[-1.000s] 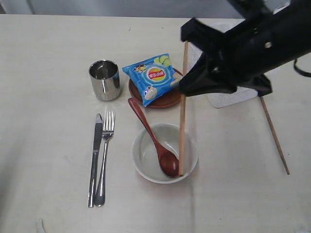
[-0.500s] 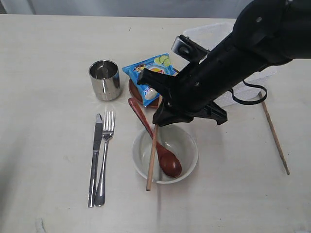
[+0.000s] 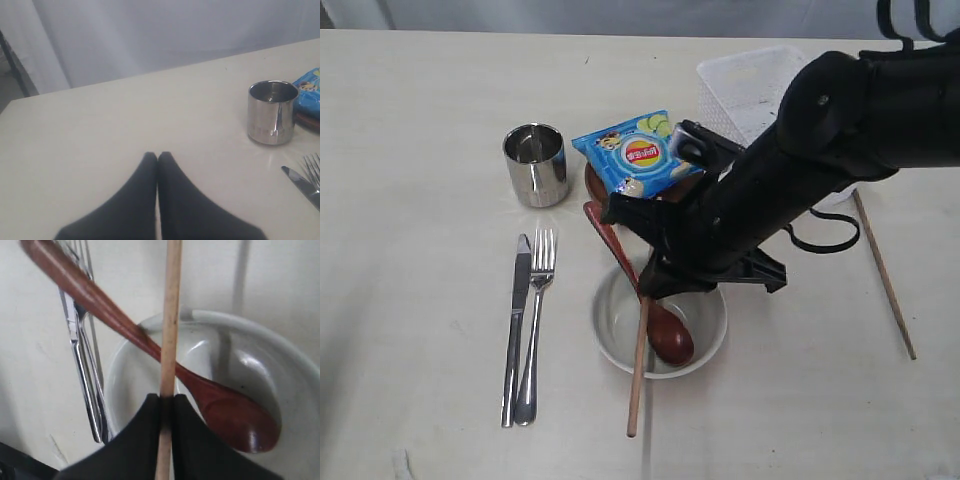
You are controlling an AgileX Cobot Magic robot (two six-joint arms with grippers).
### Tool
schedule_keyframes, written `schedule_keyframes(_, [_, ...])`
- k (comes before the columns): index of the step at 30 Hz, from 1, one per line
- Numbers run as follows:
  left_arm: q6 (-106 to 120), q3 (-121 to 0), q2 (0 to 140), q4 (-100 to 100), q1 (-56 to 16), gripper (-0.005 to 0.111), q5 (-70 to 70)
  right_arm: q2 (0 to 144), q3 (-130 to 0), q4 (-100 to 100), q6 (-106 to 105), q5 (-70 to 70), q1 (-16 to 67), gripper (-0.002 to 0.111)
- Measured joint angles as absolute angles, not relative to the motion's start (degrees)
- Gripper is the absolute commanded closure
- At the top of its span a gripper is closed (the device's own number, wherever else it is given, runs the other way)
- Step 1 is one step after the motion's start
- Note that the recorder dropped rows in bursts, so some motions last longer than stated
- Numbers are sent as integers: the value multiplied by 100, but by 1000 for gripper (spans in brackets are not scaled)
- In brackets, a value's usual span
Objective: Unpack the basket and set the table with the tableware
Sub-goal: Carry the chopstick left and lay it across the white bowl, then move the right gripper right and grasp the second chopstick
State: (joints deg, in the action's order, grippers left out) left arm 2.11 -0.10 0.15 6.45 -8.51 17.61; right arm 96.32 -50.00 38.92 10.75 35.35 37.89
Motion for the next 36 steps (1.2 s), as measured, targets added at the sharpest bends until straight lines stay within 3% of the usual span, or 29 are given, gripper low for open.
schedule_keyframes(8, [211, -10, 15, 645, -851, 107, 1761, 9632, -4996, 3776, 1154, 3282, 3954, 108])
schedule_keyframes(10, [211, -10, 15, 645, -851, 107, 1761, 9632, -4996, 3776, 1165, 3368, 3954, 93])
schedule_keyframes(11, [211, -10, 15, 645, -851, 107, 1761, 9632, -4996, 3776, 1165, 3393, 3954, 78])
schedule_keyframes(12, [211, -10, 15, 645, -851, 107, 1761, 9632, -4996, 3776, 1165, 3393, 3954, 70])
schedule_keyframes(14, [211, -10, 15, 645, -851, 107, 1761, 9632, -4996, 3764, 1165, 3393, 3954, 62])
schedule_keyframes(26, [211, -10, 15, 645, -851, 107, 1761, 9602, -5788, 3342, 771, 4403, 3954, 62])
schedule_keyframes(36, [211, -10, 15, 645, -851, 107, 1761, 8833, -6444, -137, 2307, 6481, 3705, 62])
